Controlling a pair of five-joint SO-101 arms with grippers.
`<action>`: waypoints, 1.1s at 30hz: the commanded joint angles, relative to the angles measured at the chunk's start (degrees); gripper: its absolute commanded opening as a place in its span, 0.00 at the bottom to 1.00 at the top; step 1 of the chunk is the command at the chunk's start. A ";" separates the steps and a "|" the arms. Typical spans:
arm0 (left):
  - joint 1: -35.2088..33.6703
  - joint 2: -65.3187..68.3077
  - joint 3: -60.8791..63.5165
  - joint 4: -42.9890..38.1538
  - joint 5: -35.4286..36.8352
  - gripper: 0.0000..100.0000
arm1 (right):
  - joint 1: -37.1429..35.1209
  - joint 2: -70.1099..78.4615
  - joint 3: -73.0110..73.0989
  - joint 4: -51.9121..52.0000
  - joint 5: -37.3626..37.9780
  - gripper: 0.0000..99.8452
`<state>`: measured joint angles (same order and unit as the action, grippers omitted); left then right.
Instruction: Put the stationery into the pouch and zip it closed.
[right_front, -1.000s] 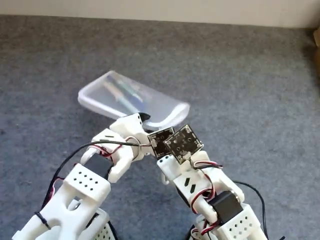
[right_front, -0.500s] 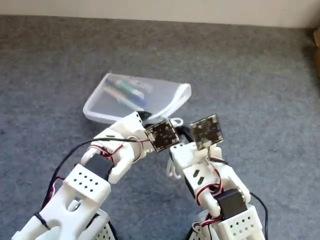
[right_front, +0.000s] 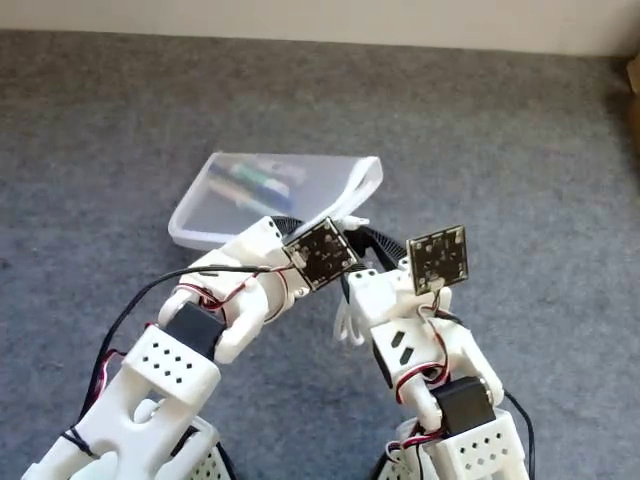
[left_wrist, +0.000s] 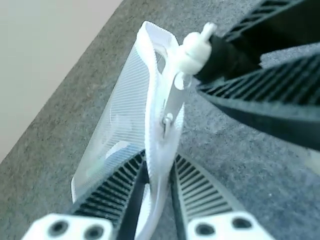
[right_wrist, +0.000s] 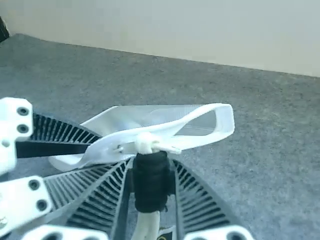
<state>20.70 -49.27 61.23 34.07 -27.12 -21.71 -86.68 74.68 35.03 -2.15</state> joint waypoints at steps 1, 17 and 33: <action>-2.07 -1.19 -2.42 3.52 1.05 0.00 | 6.11 -0.66 -0.84 -4.26 -0.62 0.00; -2.24 -1.27 -2.42 3.60 2.46 0.00 | 8.75 -0.57 -0.75 -4.88 -0.53 0.00; -2.07 -12.53 -1.80 10.64 4.75 0.00 | 10.33 -0.57 3.38 -10.77 -0.35 0.00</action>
<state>20.70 -59.74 60.26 43.47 -23.96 -14.86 -86.86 78.73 25.80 -2.33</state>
